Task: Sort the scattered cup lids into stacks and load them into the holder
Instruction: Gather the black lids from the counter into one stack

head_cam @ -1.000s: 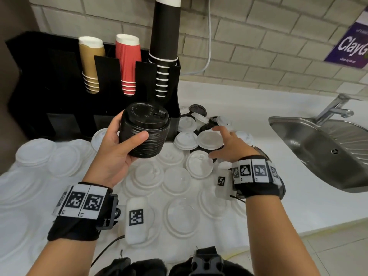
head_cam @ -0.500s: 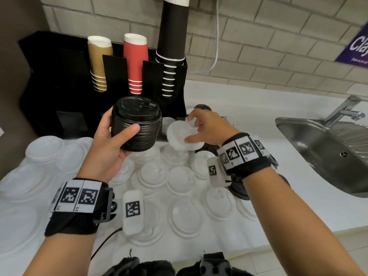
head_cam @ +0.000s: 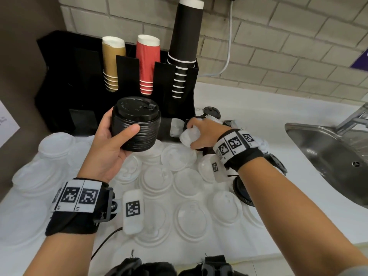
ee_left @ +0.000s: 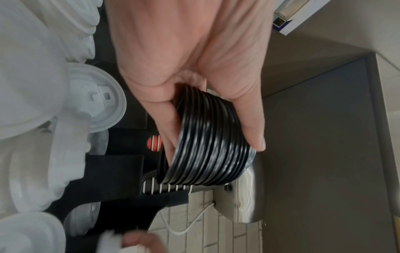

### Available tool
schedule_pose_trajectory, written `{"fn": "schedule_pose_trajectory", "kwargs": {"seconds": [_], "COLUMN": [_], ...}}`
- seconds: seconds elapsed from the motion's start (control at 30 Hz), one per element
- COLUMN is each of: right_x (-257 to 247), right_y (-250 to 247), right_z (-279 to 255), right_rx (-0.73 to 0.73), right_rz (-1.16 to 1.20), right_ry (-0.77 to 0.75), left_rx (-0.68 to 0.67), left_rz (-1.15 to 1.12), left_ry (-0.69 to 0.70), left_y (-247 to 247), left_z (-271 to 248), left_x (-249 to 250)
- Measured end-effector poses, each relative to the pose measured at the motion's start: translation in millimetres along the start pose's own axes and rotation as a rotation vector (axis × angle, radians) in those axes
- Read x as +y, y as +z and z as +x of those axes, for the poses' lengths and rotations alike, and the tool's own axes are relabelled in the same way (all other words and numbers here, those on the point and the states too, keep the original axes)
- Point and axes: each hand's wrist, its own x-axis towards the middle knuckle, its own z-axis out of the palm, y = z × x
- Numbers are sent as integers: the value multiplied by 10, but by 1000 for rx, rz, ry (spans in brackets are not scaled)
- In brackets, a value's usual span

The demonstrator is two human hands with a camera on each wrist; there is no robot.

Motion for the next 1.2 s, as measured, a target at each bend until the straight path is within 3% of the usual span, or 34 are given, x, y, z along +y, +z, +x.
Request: {"fn": "schedule_pose_trajectory", "kwargs": {"seconds": [0.07, 0.17, 0.3, 0.37, 0.67, 0.83, 0.97, 1.1, 1.2], "right_x": [-127, -226, -93, -24, 166, 12, 154, 289, 326], "right_y": [-105, -162, 6, 151, -77, -240, -223, -49, 72], "right_z": [-47, -104, -213, -254, -328, -339, -320, -300, -236], "right_rx": [40, 86, -252, -326, -207, -62, -43, -225, -269], "right_rz": [136, 45, -276, -341, -87, 309, -6, -228, -296], "right_ry": [-100, -103, 49, 82, -36, 3, 47, 62, 83], "left_rx": [2, 6, -4, -12, -39, -51, -70, -82, -95], "left_rz": [-3, -7, -13, -10, -30, -52, -62, -57, -69], "left_ry": [2, 1, -19, -23, -16, -22, -47, -78, -97], "left_y": [-4, 21, 70, 89, 159, 233, 293, 362, 395], "left_z": [10, 20, 15, 13, 56, 64, 48, 27, 25], "left_x": [30, 50, 27, 26, 59, 10, -52, -127, -165]}}
